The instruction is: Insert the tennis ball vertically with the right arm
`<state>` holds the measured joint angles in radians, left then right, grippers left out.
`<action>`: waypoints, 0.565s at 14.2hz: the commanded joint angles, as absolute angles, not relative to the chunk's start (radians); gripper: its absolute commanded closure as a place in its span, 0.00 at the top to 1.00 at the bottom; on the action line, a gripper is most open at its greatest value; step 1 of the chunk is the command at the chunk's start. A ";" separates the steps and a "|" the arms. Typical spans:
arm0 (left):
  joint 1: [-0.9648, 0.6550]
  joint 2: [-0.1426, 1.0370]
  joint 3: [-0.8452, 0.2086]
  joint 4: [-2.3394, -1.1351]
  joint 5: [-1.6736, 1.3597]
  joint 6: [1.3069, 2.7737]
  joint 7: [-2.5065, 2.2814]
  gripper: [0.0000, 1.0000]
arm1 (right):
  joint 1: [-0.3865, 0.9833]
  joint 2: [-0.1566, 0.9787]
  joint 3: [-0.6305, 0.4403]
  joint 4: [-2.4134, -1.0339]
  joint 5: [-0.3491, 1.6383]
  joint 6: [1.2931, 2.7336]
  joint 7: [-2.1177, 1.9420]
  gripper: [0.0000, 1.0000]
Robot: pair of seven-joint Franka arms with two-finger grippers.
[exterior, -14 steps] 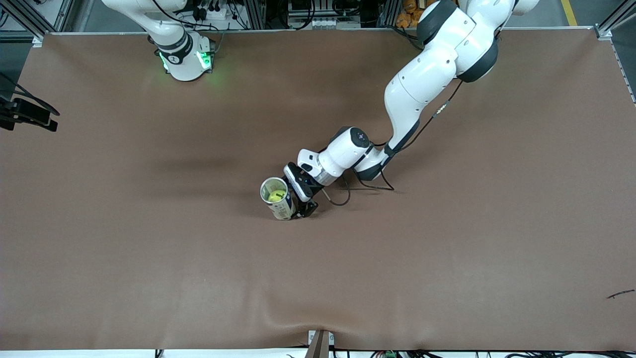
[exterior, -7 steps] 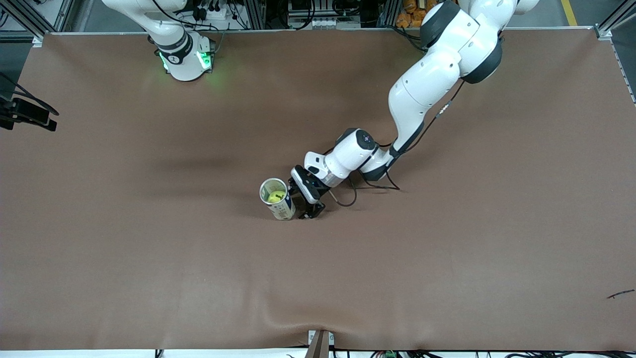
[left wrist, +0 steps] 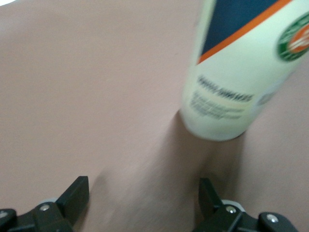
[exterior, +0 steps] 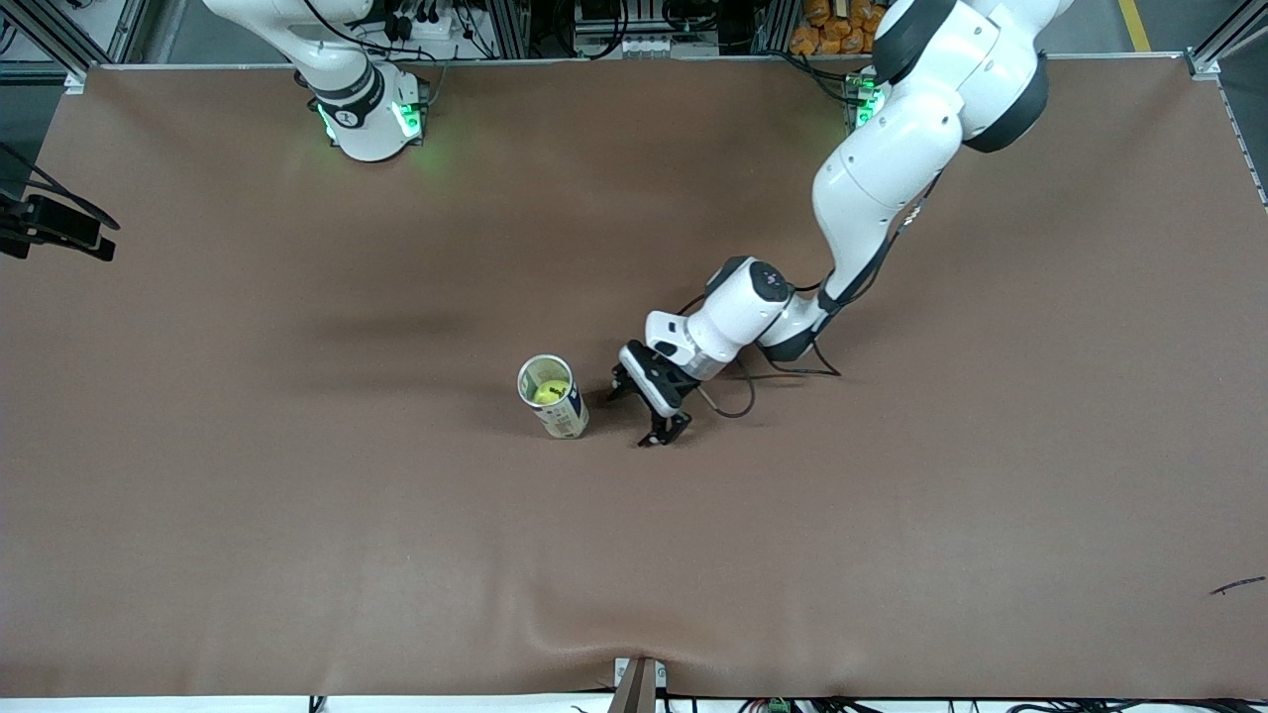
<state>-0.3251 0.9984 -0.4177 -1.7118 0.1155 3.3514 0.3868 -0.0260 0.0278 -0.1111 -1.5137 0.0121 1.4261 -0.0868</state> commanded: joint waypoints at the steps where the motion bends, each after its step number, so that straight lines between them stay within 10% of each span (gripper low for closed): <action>1: -0.273 0.936 -0.413 -1.786 0.107 3.326 0.390 1.00 | -0.040 0.021 -0.094 -1.505 -0.006 1.411 -0.071 1.00; 8: -0.172 0.798 -0.419 -1.740 0.095 3.021 0.341 1.00 | -0.043 0.021 -0.097 -1.505 -0.008 1.413 -0.072 1.00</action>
